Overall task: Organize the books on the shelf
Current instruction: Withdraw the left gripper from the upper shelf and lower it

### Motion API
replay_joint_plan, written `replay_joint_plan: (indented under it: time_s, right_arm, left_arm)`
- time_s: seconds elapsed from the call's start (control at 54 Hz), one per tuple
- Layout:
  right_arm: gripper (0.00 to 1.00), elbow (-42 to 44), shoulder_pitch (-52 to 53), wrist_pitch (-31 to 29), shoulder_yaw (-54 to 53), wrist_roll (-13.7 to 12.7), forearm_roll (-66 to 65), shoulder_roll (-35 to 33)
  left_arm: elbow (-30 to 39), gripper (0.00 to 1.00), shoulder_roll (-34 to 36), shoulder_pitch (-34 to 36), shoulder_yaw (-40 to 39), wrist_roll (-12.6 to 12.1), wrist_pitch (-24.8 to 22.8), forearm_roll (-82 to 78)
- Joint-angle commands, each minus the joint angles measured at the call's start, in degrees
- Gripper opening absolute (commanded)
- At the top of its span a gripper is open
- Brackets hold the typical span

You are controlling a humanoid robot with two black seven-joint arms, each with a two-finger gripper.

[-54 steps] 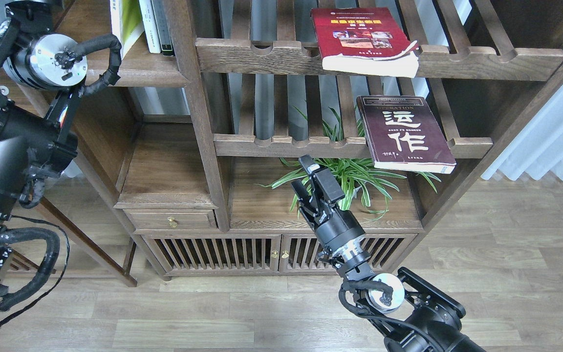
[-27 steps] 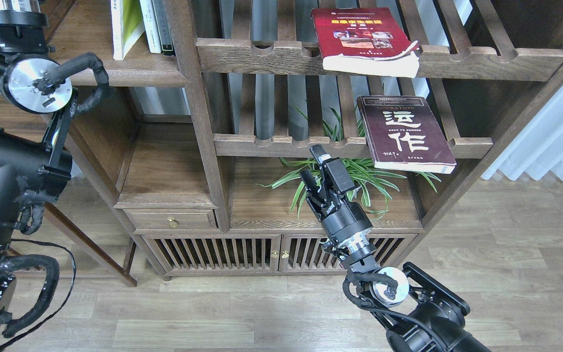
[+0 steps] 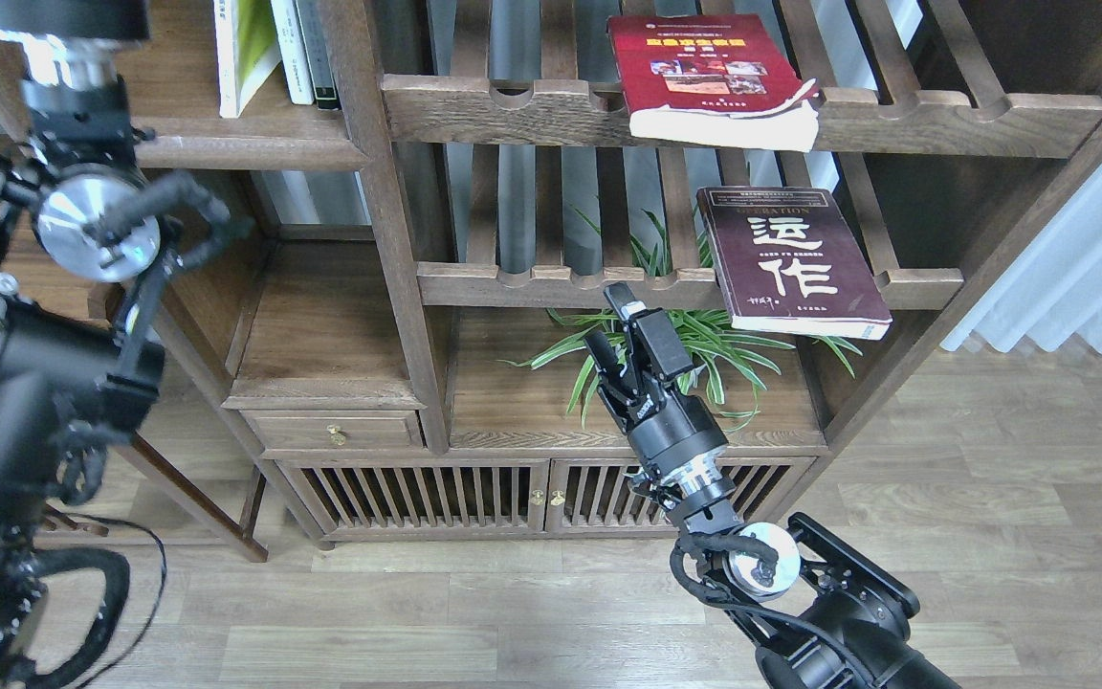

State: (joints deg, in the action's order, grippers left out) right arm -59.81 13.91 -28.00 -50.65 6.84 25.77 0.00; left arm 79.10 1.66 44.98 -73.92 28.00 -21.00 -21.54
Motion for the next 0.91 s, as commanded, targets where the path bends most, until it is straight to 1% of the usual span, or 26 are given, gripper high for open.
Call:
replay_joint_plan:
  time_s: [0.0, 0.148, 0.167, 0.315, 0.407, 0.481, 0.611, 0.722, 0.889]
  right_arm:
    - [0.99, 0.8, -0.1, 0.0, -0.1, 0.0, 0.1, 0.0]
    - [0.99, 1.6, -0.3, 0.0, -0.2, 0.0, 0.2, 0.0]
    - [0.99, 3.4, -0.4, 0.0, -0.4, 0.0, 0.4, 0.0]
    - [0.99, 6.4, -0.3, 0.0, -2.7, -0.1, 0.7, 0.0]
    - [0.99, 8.0, -0.4, 0.0, -3.8, -0.1, 0.7, -1.1]
    - [0.99, 9.1, -0.4, 0.0, -4.5, -0.1, 0.8, -1.6]
    - [0.99, 10.2, -0.2, 0.0, -5.7, -0.2, 1.1, -2.1]
    - [0.99, 11.0, 0.0, 0.0, -6.0, -0.3, 2.1, -3.9]
    - [0.99, 11.5, 0.5, 0.0, -6.0, -1.3, 5.1, -6.7]
  left_arm:
    - [0.1, 1.0, -0.5, -2.1, 3.1, 0.0, -2.6, 0.0]
    - [0.0, 1.0, -1.7, -4.8, 4.8, 0.0, -4.7, 0.1]
    - [0.0, 1.0, -1.7, -7.7, 5.8, 0.0, -6.6, 0.1]
    - [0.0, 1.0, -1.7, -13.0, 7.4, -3.4, -7.0, 0.4]
    - [0.0, 1.0, -1.7, -16.1, 8.9, -4.4, -7.0, 0.4]
    - [0.0, 1.0, -1.7, -17.7, 9.9, -4.4, -7.0, 0.4]
    - [-0.1, 1.0, -1.7, -18.7, 12.0, -4.4, -7.0, 0.5]
    - [-0.3, 1.0, -1.7, -20.3, 13.7, -4.4, -7.0, 0.5]
    - [-0.8, 1.0, -1.7, -23.0, 15.6, -4.6, -7.0, 0.5]
